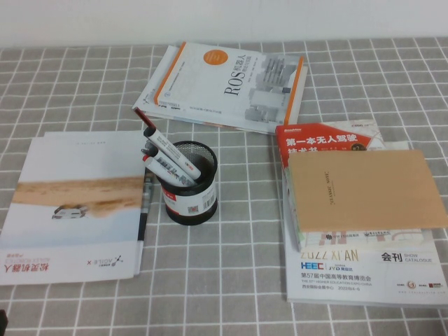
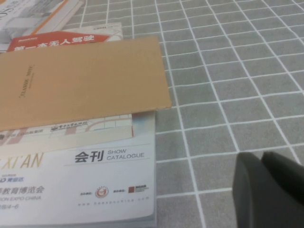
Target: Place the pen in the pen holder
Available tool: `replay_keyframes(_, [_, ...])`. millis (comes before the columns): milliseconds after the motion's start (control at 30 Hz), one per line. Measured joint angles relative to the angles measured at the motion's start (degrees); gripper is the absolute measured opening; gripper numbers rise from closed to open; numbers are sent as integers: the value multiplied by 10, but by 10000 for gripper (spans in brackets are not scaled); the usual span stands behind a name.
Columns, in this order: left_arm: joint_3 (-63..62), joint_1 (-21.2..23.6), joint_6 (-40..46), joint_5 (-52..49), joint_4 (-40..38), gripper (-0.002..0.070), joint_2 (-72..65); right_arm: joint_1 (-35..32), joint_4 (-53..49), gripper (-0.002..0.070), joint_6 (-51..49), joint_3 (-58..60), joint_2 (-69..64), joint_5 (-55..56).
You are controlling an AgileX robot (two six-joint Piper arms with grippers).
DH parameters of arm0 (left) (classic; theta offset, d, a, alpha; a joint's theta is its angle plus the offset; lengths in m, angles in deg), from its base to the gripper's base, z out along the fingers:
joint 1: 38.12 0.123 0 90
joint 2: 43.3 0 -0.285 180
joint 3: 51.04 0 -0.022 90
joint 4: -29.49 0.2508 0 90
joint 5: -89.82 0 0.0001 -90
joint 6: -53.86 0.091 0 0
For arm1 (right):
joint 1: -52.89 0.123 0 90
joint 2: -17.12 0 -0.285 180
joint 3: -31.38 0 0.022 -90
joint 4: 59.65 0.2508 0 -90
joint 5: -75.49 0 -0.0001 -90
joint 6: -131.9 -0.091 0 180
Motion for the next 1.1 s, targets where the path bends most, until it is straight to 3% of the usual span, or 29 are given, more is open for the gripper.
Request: replay_keyframes(1100, [0, 0, 0, 0, 0, -3, 0, -2, -19, -13, 0, 0, 0, -3])
